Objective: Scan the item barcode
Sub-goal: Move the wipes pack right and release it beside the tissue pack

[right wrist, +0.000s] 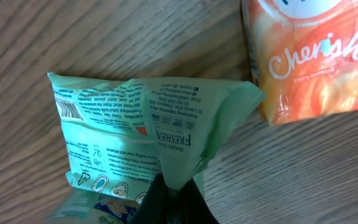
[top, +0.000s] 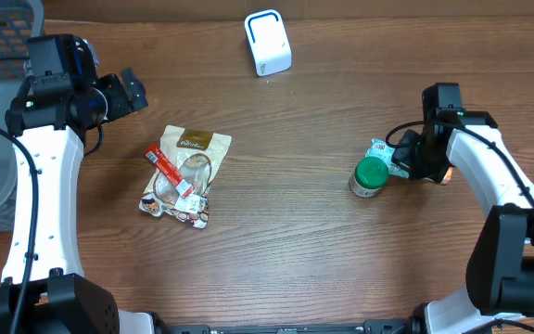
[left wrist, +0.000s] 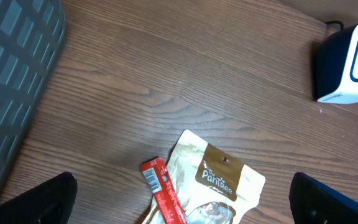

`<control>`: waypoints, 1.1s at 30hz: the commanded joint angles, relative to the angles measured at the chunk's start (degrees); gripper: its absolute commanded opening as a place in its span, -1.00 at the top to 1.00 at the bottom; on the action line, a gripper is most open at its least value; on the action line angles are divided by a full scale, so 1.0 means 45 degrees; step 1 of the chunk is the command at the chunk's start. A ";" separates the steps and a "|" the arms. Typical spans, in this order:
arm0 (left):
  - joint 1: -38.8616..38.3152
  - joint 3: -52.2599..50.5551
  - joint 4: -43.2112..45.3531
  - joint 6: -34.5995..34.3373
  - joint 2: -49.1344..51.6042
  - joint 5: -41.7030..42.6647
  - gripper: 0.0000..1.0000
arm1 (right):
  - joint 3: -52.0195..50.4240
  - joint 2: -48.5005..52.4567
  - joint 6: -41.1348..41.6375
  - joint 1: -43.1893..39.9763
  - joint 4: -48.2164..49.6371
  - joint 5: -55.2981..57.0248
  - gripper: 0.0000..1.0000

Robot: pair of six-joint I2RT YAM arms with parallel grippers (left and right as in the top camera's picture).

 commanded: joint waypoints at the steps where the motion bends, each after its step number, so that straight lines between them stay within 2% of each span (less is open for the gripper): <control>1: -0.0112 0.0272 0.0010 -0.0165 -0.0126 0.0087 -1.00 | -0.0058 -0.0408 0.0457 -0.0049 0.0141 -0.0068 0.93; 4: -0.0112 0.0272 0.0015 -0.0165 -0.0126 0.0087 -1.00 | -0.0058 -0.0408 0.0452 -0.0044 0.0214 0.0044 0.93; 10: -0.0112 0.0272 0.0010 -0.0165 -0.0126 0.0087 -0.99 | -0.0058 -0.0408 0.1467 -0.0083 -0.0505 0.2861 0.93; 17: -0.0112 0.0272 0.0010 -0.0165 -0.0126 0.0087 -1.00 | -0.0058 -0.0408 0.1627 -0.0117 -0.1146 0.3648 0.93; 21: -0.0112 0.0272 0.0015 -0.0165 -0.0126 0.0087 -1.00 | -0.0058 -0.0413 0.2885 -0.0296 -0.1894 0.5357 0.93; 29: -0.0112 0.0272 0.0010 -0.0165 -0.0126 0.0087 -1.00 | -0.0058 -0.0413 0.2871 -0.0733 -0.2293 0.5474 0.85; 30: -0.0112 0.0272 0.0010 -0.0165 -0.0126 0.0087 -0.99 | -0.0058 -0.0413 0.2871 -0.0806 -0.2293 0.5469 0.81; 31: -0.0112 0.0272 0.0015 -0.0165 -0.0126 0.0087 -1.00 | -0.0058 -0.0413 0.2866 -0.0879 -0.2293 0.5469 0.56; 33: -0.0112 0.0272 0.0010 -0.0165 -0.0121 0.0087 -0.99 | -0.0029 -0.0413 0.2725 -0.1015 -0.2312 0.5469 -0.26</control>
